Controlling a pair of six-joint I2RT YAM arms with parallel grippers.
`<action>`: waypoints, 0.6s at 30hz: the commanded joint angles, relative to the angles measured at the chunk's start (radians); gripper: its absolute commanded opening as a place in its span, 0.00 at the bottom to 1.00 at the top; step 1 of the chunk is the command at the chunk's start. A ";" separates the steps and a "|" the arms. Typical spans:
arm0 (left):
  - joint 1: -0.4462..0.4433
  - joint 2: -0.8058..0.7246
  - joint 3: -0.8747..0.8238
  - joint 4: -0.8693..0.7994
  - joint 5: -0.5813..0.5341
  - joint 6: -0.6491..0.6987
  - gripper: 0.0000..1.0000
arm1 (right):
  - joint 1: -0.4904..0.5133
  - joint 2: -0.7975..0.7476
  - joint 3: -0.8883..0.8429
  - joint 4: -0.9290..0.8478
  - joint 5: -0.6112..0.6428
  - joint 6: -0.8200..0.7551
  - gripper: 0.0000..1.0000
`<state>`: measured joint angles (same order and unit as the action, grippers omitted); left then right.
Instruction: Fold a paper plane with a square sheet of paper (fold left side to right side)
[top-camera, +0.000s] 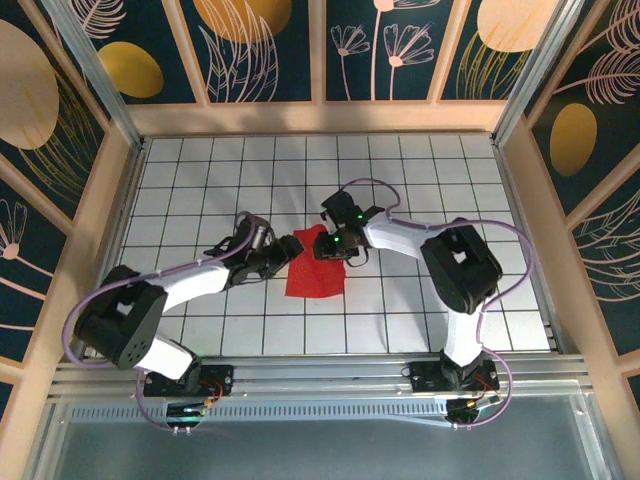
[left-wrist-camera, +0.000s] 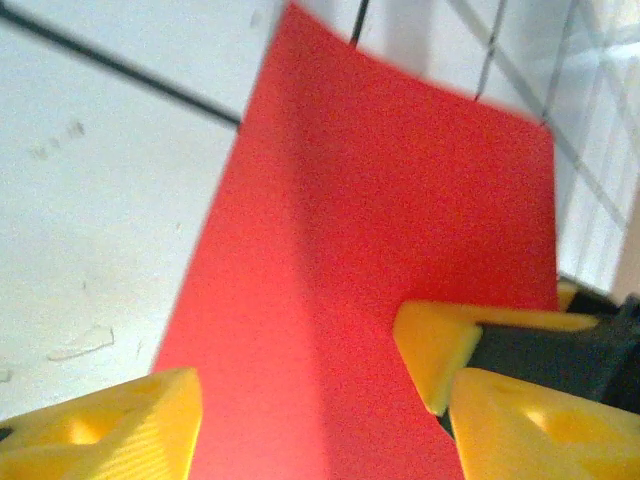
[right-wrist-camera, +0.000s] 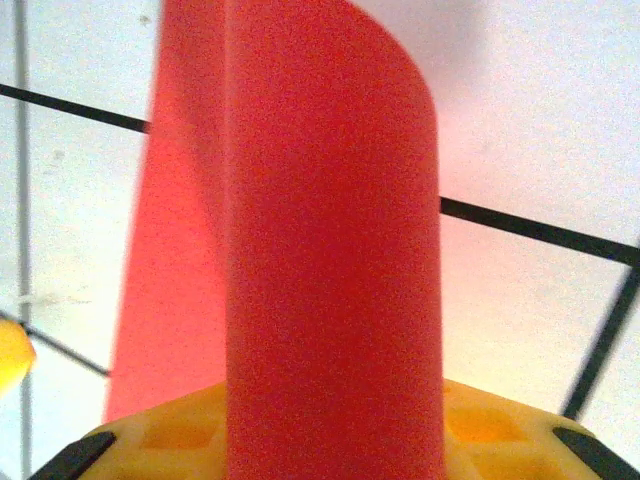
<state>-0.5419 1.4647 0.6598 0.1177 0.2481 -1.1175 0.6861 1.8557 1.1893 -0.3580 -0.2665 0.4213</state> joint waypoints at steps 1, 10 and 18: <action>0.056 -0.089 -0.018 -0.027 -0.009 0.043 0.72 | -0.065 -0.118 -0.050 0.057 -0.166 0.001 0.36; 0.223 -0.310 -0.157 0.249 0.179 0.119 0.89 | -0.284 -0.389 -0.164 0.070 -0.457 -0.049 0.30; 0.224 -0.323 -0.151 0.571 0.386 0.111 0.91 | -0.415 -0.587 -0.165 0.020 -0.647 -0.051 0.27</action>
<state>-0.3206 1.1374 0.5011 0.4919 0.5110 -1.0214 0.2924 1.3216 1.0313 -0.3080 -0.7860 0.3794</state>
